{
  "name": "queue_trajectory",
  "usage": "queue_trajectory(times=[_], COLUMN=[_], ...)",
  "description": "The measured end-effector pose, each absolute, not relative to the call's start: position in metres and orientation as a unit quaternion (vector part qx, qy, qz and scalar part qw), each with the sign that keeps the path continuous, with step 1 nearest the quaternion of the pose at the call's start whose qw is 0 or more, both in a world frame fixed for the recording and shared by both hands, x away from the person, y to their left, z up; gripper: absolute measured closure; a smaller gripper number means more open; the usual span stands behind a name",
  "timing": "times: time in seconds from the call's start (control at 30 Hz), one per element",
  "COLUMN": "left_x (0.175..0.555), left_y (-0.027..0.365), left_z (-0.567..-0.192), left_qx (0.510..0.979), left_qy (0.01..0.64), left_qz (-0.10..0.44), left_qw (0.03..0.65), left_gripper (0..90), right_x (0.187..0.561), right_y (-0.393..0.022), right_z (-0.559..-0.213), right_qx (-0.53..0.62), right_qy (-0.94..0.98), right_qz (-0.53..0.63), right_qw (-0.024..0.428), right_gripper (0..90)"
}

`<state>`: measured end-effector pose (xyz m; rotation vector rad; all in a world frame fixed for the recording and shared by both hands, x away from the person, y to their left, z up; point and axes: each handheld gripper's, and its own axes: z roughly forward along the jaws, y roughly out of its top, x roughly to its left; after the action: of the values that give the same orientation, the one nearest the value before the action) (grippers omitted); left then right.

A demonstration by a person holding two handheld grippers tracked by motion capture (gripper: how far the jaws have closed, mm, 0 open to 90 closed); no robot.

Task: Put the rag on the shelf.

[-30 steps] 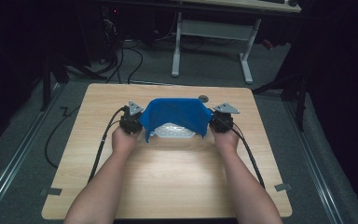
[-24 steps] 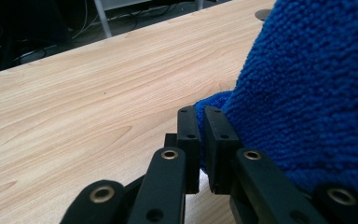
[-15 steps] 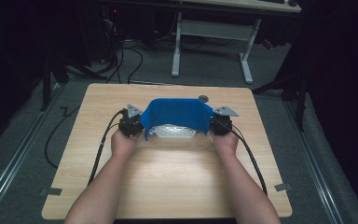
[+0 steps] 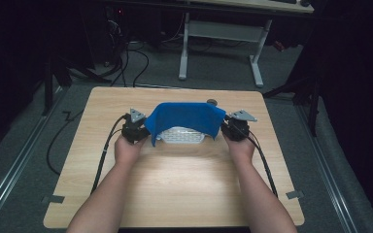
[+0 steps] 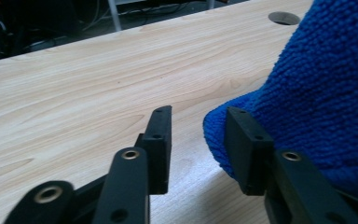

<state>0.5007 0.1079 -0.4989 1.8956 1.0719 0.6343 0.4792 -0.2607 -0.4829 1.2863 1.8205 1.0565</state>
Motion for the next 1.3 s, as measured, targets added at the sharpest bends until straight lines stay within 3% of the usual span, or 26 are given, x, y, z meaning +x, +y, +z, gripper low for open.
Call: queue_trajectory(times=[0.23, 1.3], left_x=[0.498, 0.465], left_y=[0.114, 0.136], left_z=[-0.499, -0.494], left_qx=[0.749, 0.743], left_qy=[0.439, 0.454], left_qz=[0.259, 0.276], left_qw=[0.423, 0.406], left_gripper=[57.2, 55.1], right_x=[0.476, 0.435], right_y=[-0.268, -0.286], right_z=[-0.477, -0.472], right_qx=[0.495, 0.489], right_qy=[0.692, 0.687], right_qz=[0.404, 0.407], right_qw=[0.336, 0.351], right_gripper=[65.0, 62.6])
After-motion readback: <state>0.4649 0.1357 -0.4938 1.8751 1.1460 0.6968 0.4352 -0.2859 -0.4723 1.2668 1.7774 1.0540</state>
